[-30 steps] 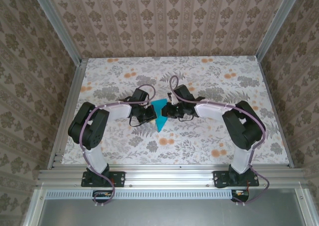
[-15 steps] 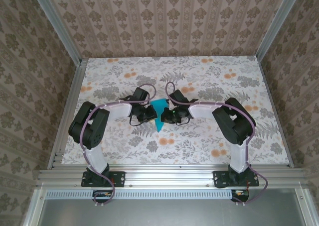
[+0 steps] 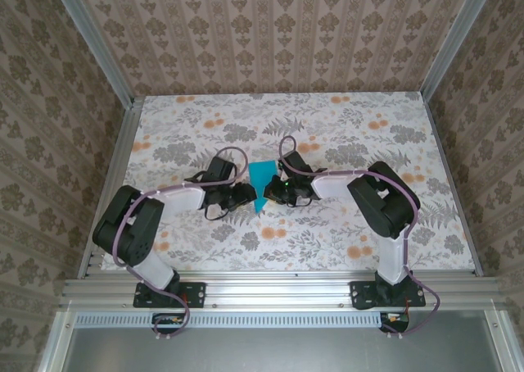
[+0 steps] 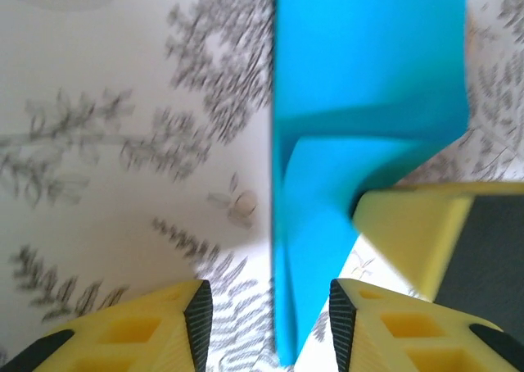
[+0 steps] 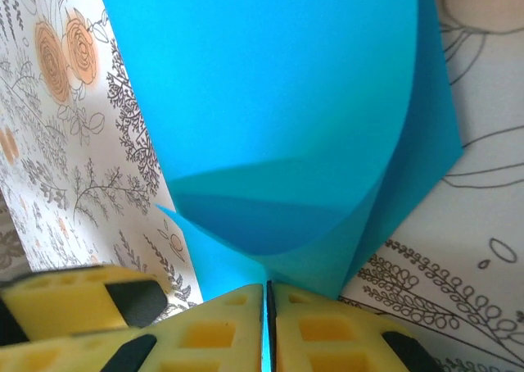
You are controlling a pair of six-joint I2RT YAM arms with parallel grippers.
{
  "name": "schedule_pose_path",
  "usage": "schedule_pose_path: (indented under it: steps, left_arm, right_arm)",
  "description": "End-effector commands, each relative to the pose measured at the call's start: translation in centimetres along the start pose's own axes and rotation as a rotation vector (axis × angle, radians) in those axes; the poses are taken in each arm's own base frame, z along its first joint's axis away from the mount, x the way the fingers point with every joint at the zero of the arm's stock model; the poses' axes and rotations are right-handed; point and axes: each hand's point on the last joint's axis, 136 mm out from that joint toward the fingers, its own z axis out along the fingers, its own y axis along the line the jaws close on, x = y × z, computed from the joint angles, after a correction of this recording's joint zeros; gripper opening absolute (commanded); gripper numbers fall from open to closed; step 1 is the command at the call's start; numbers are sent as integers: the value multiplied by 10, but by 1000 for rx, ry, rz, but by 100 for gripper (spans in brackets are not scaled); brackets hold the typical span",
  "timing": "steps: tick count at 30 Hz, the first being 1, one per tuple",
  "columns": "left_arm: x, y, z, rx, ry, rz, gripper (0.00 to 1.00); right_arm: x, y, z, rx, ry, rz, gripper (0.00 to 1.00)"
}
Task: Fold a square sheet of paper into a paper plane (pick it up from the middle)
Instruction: Third fold the triangle at the center of the table.
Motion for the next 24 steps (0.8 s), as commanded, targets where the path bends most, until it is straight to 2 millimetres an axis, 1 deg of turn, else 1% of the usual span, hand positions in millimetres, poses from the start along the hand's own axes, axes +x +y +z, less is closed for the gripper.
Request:
schedule_pose_path:
  steps: [1, 3, 6, 10, 17, 21, 24]
  left_arm:
    - [0, -13, -5, 62, -36, 9, 45]
    - [4, -15, -4, 73, -32, 20, 44]
    - [6, -17, -2, 72, -29, 32, 39]
    - [6, -16, 0, 70, -31, 35, 34]
    - [6, -15, 1, 59, -31, 39, 29]
    - [4, -24, -3, 84, -46, 54, 28]
    - [3, -33, -4, 111, -62, 77, 27]
  right_arm:
    - [-8, 6, -6, -45, -29, 43, 13]
    - [-10, 17, -9, -90, -28, 29, 13]
    - [-11, 33, -14, -146, -24, -9, 14]
    - [-14, 39, -19, -144, -33, -54, 16]
    - [-25, 21, -6, -54, -54, -41, 15]
    - [-32, 3, -1, 21, -75, -5, 15]
    - [-33, -4, 2, 41, -74, 28, 15]
